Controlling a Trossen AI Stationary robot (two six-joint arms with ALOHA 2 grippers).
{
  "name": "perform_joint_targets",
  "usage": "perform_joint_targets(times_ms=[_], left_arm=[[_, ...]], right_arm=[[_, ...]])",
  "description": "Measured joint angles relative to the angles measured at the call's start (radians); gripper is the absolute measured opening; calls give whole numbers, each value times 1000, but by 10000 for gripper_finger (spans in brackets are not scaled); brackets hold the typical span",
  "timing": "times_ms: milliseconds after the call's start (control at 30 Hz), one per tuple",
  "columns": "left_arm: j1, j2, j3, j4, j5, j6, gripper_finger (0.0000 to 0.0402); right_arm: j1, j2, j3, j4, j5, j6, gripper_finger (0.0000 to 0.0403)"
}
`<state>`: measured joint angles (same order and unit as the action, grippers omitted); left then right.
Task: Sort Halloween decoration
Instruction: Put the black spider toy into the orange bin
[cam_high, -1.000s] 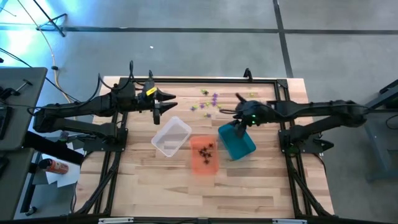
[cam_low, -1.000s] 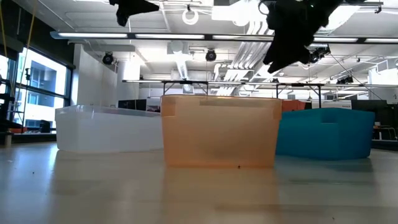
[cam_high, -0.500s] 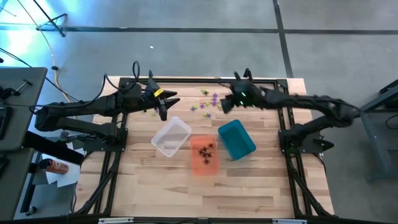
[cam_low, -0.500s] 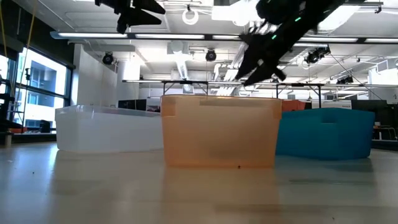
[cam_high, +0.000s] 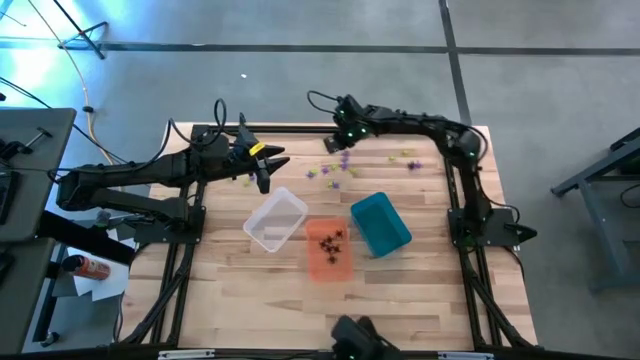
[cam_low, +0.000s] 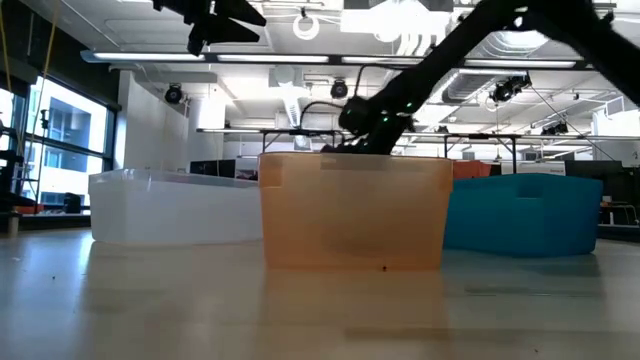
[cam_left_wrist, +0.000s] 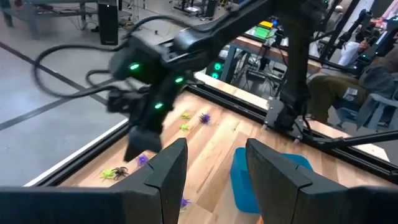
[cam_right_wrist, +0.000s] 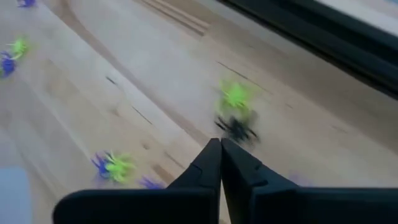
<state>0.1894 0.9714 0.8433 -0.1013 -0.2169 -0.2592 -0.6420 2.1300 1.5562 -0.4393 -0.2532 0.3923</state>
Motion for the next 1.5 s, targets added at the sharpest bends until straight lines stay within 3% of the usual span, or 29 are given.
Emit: perform_joint_targets(times_ms=[200,400,867,1500], left_arm=[[0,0,0,-7,0,0,152],[0,0,0,-23,0,0,152],[0,0,0,-72,-3,0,152],[0,0,0,-112,-3,-62,152]], right_arm=[[8,115,189,-75,-16,47,2],[9,187,280,-268,51,8,1],[-6,187,272,-391,61,-108,0],[-190,149,266,-520,103,-208,0]])
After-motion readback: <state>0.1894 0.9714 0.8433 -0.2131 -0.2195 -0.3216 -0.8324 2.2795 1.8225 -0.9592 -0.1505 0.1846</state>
